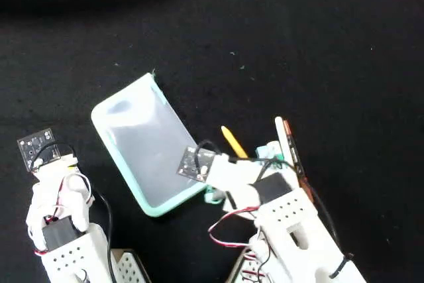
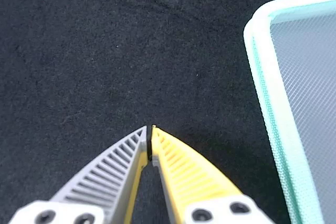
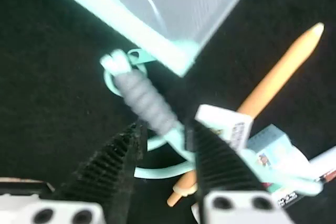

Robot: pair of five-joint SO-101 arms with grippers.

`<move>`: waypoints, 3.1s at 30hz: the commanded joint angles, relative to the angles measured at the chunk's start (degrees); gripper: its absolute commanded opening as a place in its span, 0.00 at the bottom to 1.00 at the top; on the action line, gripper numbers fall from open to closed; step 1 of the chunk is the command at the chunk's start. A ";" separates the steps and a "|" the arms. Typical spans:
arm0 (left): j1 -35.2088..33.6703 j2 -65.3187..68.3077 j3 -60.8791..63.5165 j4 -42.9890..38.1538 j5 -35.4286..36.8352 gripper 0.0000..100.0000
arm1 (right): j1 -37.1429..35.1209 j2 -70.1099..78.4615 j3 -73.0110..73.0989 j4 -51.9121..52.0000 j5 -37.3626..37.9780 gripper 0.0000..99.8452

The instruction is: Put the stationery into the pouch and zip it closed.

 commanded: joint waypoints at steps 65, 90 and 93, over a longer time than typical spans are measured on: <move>-0.84 -0.18 0.84 0.26 -0.18 0.03 | 9.58 -0.84 -6.55 7.91 7.38 0.19; -0.84 -0.18 0.84 -0.09 -0.18 0.03 | -4.31 30.29 -17.45 -4.66 -1.49 0.19; -0.84 -0.18 0.84 -0.09 -0.18 0.03 | -4.31 36.79 -21.14 -5.63 -2.99 0.19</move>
